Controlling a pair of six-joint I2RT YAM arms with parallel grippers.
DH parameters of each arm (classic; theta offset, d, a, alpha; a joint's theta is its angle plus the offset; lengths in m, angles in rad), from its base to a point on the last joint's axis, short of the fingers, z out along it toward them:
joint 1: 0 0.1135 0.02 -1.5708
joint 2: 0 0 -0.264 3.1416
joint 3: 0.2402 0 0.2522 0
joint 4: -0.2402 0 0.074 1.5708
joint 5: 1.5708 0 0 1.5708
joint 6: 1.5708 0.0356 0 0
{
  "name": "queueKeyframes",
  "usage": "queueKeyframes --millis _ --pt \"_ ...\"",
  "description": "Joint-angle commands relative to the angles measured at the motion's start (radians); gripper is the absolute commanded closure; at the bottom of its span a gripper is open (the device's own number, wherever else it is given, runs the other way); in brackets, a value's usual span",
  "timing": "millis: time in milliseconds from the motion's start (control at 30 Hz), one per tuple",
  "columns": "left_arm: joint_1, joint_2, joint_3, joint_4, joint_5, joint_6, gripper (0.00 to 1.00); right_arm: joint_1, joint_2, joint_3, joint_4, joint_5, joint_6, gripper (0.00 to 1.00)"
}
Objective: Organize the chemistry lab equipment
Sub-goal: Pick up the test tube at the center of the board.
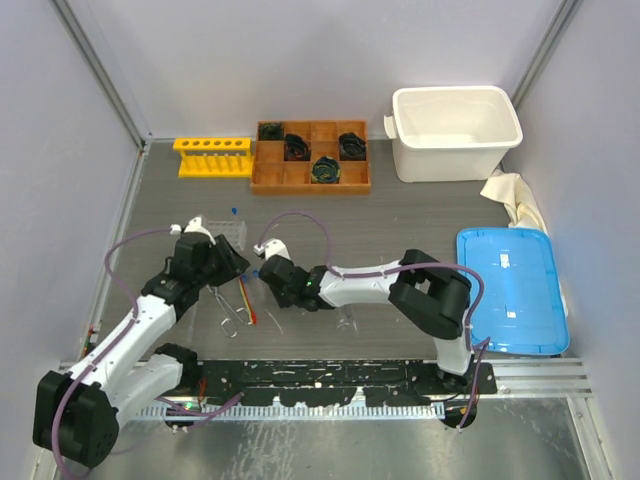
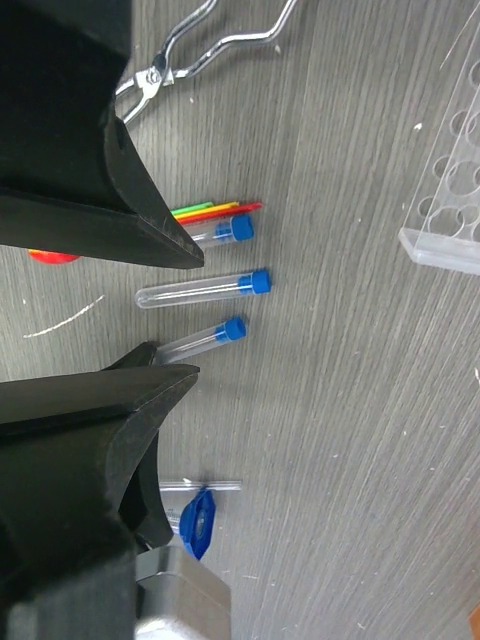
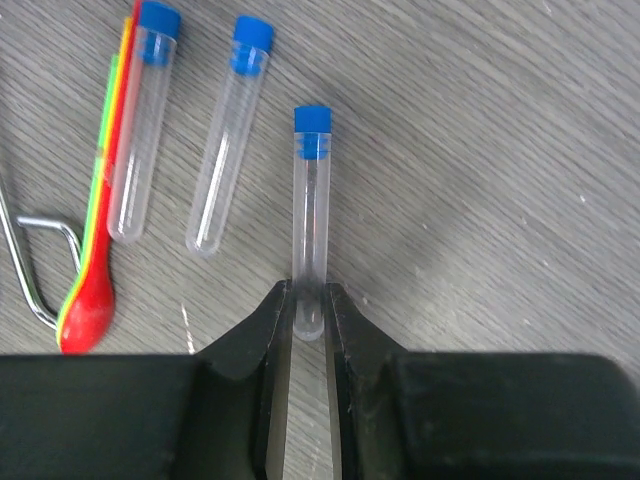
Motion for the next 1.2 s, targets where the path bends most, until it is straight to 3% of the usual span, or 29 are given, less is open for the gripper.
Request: queueKeyframes --millis 0,333,933,1167 --pt "0.004 0.027 0.061 0.065 0.083 -0.018 0.55 -0.002 -0.155 -0.086 0.083 0.061 0.020 0.99" --pt "-0.010 0.063 0.117 0.109 0.223 -0.076 0.55 0.018 -0.415 -0.352 0.402 0.064 0.003 0.99" --pt "-0.069 0.096 0.111 0.213 0.291 -0.159 0.56 0.046 -0.422 -0.341 0.455 0.074 -0.033 0.99" --pt "-0.071 0.103 0.108 0.224 0.304 -0.159 0.76 0.046 -0.418 -0.335 0.453 0.083 -0.038 0.99"
